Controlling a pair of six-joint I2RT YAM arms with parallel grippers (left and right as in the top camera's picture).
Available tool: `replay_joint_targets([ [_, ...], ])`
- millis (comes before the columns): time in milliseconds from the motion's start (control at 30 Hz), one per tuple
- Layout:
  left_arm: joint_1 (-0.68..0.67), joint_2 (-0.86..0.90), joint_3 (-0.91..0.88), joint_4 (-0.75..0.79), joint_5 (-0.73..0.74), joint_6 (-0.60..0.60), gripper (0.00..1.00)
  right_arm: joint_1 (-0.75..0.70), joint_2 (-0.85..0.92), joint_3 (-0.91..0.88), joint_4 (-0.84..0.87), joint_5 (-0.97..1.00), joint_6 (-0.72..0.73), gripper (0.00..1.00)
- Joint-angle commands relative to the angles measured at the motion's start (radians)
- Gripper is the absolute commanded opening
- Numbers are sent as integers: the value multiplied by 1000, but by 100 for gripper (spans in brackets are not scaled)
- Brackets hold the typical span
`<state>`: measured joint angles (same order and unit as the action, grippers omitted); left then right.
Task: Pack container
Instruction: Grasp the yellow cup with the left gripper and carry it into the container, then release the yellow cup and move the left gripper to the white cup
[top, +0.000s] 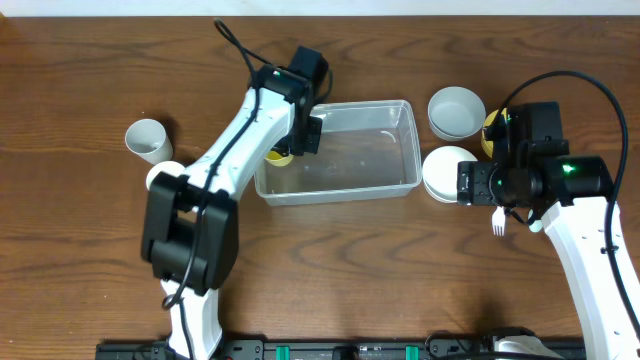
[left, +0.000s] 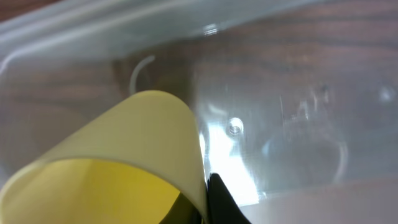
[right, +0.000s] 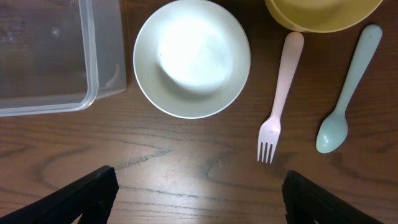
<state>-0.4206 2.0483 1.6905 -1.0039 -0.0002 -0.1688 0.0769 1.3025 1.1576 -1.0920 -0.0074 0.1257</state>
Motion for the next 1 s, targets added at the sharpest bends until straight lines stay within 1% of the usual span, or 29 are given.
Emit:
replay_joint_targets([
  [0,3,38,-3,27,-9,42,6,-5,1,15,-2,7,8,86],
  [33,3,43,-3,43,-9,42,7,-5,1,15,-2,7,8,86],
  [100,3,45,-3,69,-9,42,17,-5,1,15,-2,7,8,86],
  [200,3,44,-2,95,-9,42,46,-5,1,15,-2,7,8,86],
  [233,4,45,-2,97,-9,42,51,-5,1,15,-3,8,7,86],
  [300,4,45,-2,93,-10,42,64,-5,1,15,-3,8,7,86],
  [367,5,37,3,76,-11,42,71,-5,1,15,-4,8,7,86],
  [433,5,14,11,50,-22,42,80,-5,1,15,-4,8,7,86],
  [567,5,-97,25,0,-96,42,86,-5,1,15,-4,11,7,86],
  [667,10,-242,25,-39,-177,41,88,-5,1,15,-4,11,7,85],
  [733,27,-338,25,-69,-193,40,88,-5,1,15,-4,11,7,86],
  [833,89,-454,24,-124,-194,23,89,-5,1,15,-4,11,7,86],
  [967,225,-515,16,-213,-186,-41,89,-5,1,15,-4,11,8,86],
])
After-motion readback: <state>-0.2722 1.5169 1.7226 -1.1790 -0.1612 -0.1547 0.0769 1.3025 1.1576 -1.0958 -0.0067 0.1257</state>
